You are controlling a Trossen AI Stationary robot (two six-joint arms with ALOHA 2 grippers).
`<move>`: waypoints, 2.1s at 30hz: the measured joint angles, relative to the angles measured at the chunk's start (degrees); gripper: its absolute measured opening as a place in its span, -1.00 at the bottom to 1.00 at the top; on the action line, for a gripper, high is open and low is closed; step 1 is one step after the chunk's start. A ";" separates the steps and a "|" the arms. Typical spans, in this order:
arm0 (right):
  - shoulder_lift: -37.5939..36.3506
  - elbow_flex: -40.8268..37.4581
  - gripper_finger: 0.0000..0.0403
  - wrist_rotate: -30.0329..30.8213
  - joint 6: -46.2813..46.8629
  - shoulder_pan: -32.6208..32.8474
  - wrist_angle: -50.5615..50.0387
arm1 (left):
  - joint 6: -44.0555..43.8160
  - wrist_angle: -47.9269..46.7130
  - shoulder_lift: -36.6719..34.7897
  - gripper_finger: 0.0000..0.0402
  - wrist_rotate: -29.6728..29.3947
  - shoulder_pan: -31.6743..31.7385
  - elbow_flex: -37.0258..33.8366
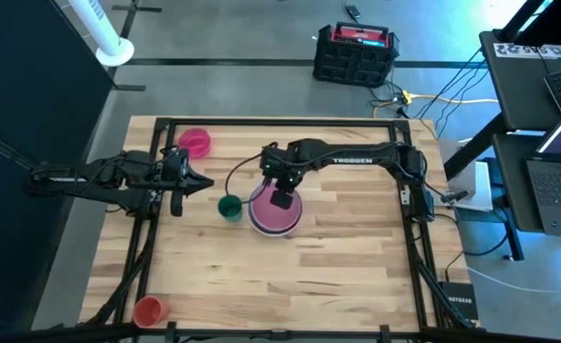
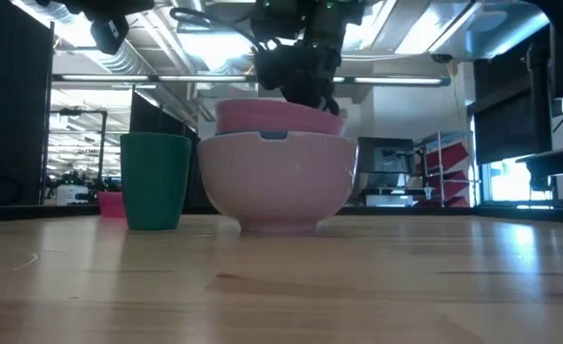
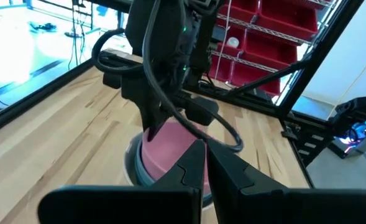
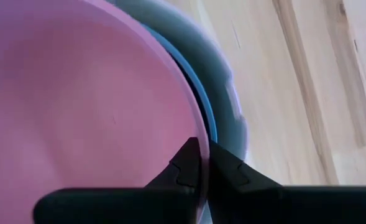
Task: Nest bowls inside each other
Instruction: Stack the pink bowl into the blue bowl, then stack the red bowl into the pink bowl
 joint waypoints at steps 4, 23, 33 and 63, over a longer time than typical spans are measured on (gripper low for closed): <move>0.19 0.00 -1.00 -0.03 -0.08 -0.14 0.08 | 0.01 0.03 0.00 -1.00 0.00 0.00 0.00; 0.19 3.10 -0.36 -4.43 -0.51 -0.16 -2.31 | 0.46 0.05 0.00 -1.00 0.00 0.00 0.00; 0.19 10.32 -0.01 -4.36 -1.64 -0.14 -6.49 | 1.36 0.16 0.00 -1.00 0.00 0.00 0.00; -27.75 19.51 -0.01 28.81 10.10 10.50 -32.60 | 11.74 -31.40 18.36 -0.83 -7.59 26.43 27.96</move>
